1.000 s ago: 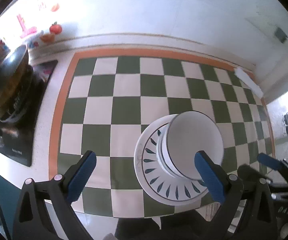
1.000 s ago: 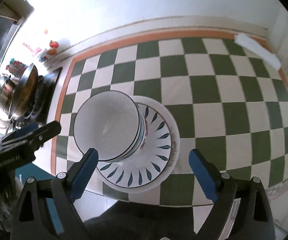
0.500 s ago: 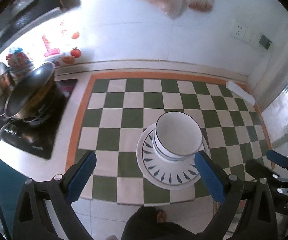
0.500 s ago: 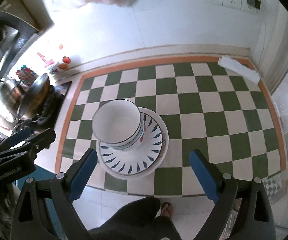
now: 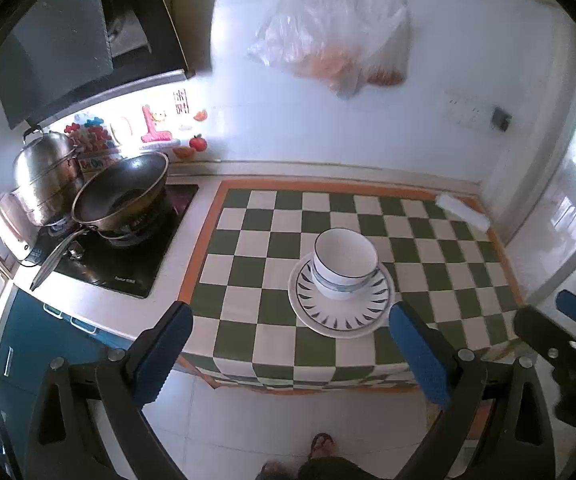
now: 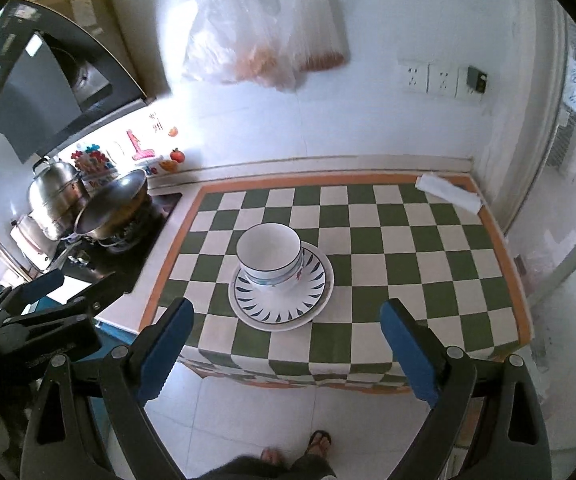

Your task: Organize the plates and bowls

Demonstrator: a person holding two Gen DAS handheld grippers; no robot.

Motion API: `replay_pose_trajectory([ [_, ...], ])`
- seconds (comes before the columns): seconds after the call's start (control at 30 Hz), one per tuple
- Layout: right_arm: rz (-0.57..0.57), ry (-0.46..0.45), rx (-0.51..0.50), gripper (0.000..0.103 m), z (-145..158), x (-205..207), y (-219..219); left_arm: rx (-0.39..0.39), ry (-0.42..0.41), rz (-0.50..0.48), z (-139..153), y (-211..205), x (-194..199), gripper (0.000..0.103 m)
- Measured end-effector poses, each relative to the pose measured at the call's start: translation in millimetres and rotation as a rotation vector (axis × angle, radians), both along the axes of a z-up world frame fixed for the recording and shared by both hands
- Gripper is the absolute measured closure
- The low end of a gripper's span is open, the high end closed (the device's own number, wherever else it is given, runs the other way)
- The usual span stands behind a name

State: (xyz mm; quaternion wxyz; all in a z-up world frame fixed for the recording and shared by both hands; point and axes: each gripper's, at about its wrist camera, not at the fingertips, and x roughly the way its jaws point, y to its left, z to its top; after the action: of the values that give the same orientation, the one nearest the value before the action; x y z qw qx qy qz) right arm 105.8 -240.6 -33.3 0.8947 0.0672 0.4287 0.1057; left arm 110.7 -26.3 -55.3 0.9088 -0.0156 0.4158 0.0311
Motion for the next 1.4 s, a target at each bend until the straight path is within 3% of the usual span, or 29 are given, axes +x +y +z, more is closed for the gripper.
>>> replay_pose_trajectory([
  [0.3, -0.057, -0.068, -0.005, 0.006, 36.7, -82.0, 7.3, 0.023, -0.08, -0.018, 32.6, 10.5, -74.9, 0.002],
  [0.6, -0.077, -0.111, -0.025, 0.006, 55.8, -138.8, 17.6, 0.028, -0.121, -0.012, 44.1, 22.6, -119.0, 0.002],
  [0.97, -0.085, -0.116, -0.038, 0.006, 56.6, -165.8, 21.0, 0.033, -0.145, -0.021, 46.0, 21.1, -143.5, 0.002],
  [1.4, -0.101, -0.104, -0.042, 0.006, 53.1, -169.2, 12.3, 0.038, -0.143, -0.021, 46.1, 18.9, -149.3, 0.002],
])
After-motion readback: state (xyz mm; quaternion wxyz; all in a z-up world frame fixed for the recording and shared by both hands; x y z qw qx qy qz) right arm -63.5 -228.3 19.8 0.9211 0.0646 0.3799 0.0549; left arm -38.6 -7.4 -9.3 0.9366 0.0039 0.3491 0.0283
